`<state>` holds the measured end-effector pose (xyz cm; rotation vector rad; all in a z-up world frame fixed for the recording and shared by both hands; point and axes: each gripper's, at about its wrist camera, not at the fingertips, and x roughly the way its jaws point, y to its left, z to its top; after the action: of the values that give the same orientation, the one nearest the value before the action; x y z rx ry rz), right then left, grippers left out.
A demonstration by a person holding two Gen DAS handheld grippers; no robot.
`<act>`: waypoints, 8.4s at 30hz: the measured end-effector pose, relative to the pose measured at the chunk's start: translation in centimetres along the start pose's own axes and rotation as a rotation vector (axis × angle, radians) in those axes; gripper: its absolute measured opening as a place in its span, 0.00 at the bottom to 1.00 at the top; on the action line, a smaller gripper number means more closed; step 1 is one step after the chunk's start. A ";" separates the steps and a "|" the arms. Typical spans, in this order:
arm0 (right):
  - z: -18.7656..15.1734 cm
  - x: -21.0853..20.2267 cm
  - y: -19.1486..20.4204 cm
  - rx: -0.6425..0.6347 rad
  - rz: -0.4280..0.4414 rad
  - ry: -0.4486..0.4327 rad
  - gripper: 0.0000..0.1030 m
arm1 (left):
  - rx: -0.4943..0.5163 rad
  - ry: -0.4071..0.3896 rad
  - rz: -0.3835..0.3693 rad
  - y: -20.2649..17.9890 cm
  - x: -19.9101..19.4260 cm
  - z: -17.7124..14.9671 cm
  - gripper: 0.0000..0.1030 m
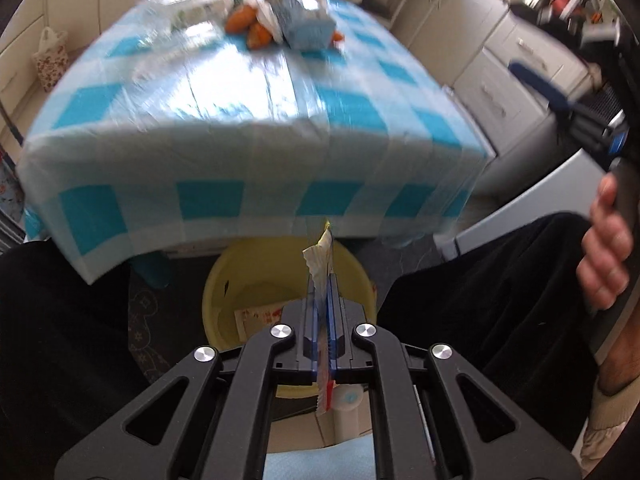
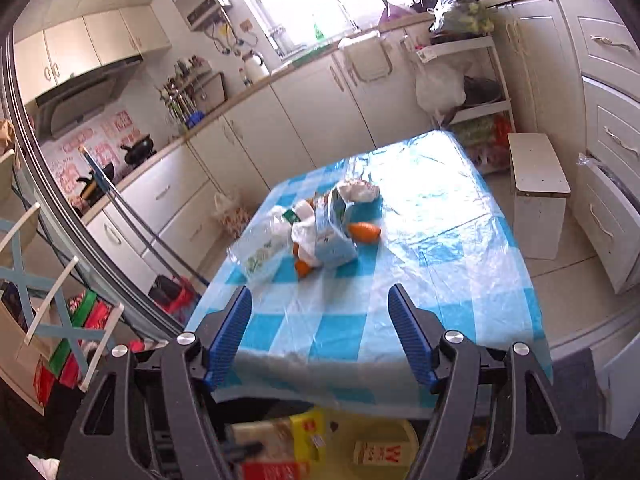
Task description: Collect trash
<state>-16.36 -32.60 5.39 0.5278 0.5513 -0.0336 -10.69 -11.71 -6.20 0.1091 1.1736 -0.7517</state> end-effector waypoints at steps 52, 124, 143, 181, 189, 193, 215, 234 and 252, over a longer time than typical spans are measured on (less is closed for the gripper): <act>-0.6 4.1 1.5 -0.051 -0.014 0.098 0.67 | -0.107 -0.421 0.388 7.0 -9.3 5.0 0.83; 8.8 17.5 0.0 -0.069 0.011 0.247 0.29 | 0.090 -0.159 0.304 8.6 2.2 25.4 0.54; 7.2 16.0 -4.9 -0.028 -0.165 0.331 0.33 | 0.087 -0.115 0.358 8.1 1.9 22.5 0.62; 7.3 20.0 1.5 -0.058 -0.042 0.272 0.06 | -0.069 -0.208 0.225 11.6 -1.1 19.3 0.52; 8.9 17.1 1.2 -0.025 0.022 0.180 0.03 | -0.085 -0.251 0.215 11.1 -3.4 18.7 0.52; 9.5 15.9 1.6 -0.019 0.074 0.155 0.03 | -0.094 -0.262 0.212 11.0 -4.4 18.2 0.52; 7.3 18.9 2.7 -0.063 0.074 0.302 0.44 | -0.111 -0.279 0.198 10.9 -5.5 16.6 0.52; 7.4 23.5 1.9 -0.637 -0.289 0.702 0.37 | -0.139 -0.300 0.158 12.7 -5.7 17.0 0.52; 7.7 12.0 2.5 -0.248 0.024 0.262 0.16 | -0.155 -0.314 0.178 10.6 -7.0 15.3 0.52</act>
<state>-1.90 -32.88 5.99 0.2978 0.7932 0.1270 6.41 -7.30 2.95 -0.0328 0.9050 -0.4980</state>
